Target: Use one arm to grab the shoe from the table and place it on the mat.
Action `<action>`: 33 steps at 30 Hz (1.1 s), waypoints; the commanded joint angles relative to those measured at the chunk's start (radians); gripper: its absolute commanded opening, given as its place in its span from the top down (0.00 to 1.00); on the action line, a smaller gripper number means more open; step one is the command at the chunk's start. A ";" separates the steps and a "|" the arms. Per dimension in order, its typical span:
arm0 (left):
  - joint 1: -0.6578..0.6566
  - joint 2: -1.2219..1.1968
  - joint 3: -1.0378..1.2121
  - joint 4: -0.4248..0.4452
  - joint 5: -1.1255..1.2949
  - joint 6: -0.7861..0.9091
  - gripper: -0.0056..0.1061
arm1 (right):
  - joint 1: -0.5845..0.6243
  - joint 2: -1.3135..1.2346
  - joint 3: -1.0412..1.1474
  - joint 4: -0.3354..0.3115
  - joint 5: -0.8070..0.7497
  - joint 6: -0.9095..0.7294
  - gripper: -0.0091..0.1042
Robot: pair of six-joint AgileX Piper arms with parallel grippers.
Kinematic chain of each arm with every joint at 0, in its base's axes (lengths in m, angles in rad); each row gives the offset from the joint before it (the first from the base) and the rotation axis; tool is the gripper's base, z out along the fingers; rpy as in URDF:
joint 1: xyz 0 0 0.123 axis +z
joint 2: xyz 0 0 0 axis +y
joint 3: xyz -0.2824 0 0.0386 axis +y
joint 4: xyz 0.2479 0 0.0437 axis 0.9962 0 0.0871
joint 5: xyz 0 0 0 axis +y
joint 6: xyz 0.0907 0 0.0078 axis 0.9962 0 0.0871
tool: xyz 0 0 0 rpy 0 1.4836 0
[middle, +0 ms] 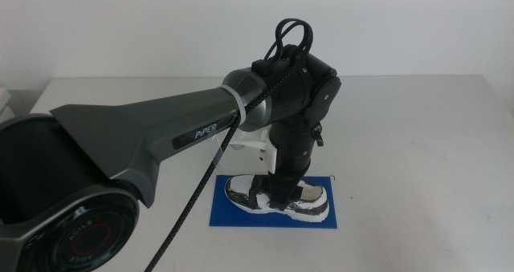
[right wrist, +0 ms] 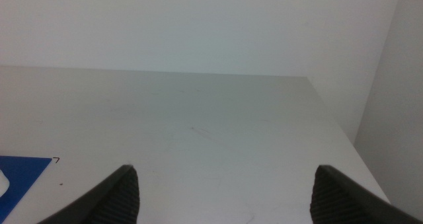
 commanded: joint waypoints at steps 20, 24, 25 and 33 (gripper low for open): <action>-0.005 -0.114 -0.029 0.006 0.096 -0.024 0.11 | -0.004 -0.021 -0.010 -0.008 -0.079 -0.013 0.33; -0.005 -0.130 -0.029 0.002 0.097 -0.024 0.11 | -0.004 -0.021 -0.010 -0.008 -0.079 -0.013 0.33; -0.005 -0.135 -0.029 0.001 0.097 -0.024 0.11 | -0.004 -0.021 -0.010 -0.008 -0.079 -0.013 0.33; -0.005 -0.196 -0.029 0.002 0.097 -0.024 0.11 | -0.004 -0.021 -0.010 -0.008 -0.079 -0.013 0.33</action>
